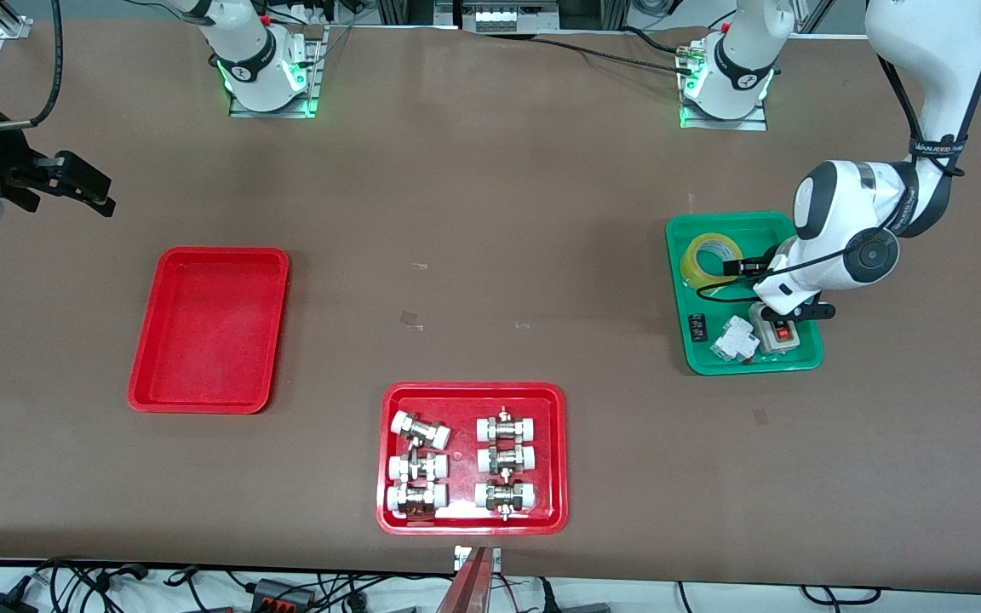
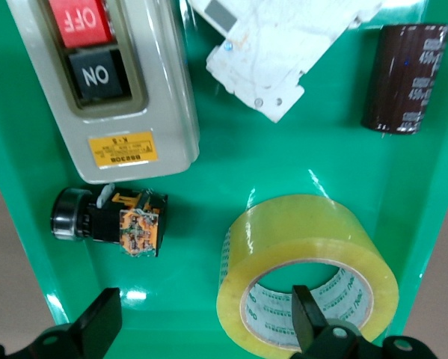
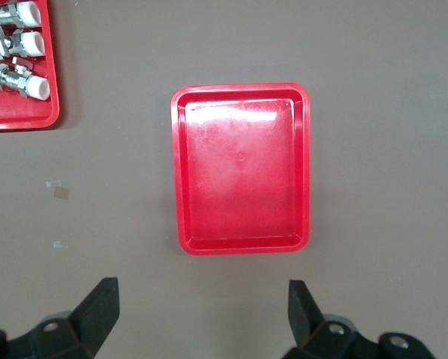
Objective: Left arm passes tape to right arm into tray
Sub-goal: 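Lower the left gripper into the tape roll's hole and close it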
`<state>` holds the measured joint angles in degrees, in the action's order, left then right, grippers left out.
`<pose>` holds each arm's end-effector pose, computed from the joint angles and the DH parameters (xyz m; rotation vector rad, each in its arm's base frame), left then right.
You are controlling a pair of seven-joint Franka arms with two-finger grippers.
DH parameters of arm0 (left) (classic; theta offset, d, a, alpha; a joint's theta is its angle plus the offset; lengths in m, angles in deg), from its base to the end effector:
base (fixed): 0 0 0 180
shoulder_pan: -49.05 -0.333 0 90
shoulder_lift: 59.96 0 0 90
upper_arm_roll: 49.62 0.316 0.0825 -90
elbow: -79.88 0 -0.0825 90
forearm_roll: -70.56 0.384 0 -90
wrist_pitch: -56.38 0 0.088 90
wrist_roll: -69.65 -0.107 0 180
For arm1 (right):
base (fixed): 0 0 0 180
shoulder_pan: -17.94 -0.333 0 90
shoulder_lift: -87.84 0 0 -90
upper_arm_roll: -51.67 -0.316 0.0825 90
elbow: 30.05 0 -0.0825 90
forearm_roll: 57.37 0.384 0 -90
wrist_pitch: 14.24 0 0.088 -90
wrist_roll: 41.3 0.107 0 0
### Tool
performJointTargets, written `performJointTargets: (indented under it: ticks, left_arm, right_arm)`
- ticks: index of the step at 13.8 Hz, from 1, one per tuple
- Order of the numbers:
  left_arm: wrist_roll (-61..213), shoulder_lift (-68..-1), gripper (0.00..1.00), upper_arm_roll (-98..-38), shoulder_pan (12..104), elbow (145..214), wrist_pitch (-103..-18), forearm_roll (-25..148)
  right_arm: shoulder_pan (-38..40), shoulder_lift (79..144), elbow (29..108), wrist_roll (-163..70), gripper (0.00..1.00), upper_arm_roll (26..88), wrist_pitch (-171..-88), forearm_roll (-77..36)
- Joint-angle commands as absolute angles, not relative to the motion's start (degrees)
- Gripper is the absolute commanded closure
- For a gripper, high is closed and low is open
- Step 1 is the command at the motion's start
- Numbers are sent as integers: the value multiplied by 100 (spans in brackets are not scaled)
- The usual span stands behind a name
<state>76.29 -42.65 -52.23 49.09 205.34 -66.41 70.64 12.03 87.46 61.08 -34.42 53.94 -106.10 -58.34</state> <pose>0.5164 -0.0243 0.2238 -3.0771 -0.1052 0.5417 0.5545 0.0334 0.6217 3.1254 -0.0878 0.0325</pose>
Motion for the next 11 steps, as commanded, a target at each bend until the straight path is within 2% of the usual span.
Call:
performJointTargets:
  ticks: [1,11]
  left_arm:
    - [7616,-4484,0,-5270,4896,20829,-6763,7074]
    - [8035,-4326,0,-5279,4948,20934,-6842,7074]
  right_arm:
    - [1161,8705,6145,-3365,0,5387,-10600,-5922]
    - [1161,8705,6145,-3356,0,5387,-10600,-5922]
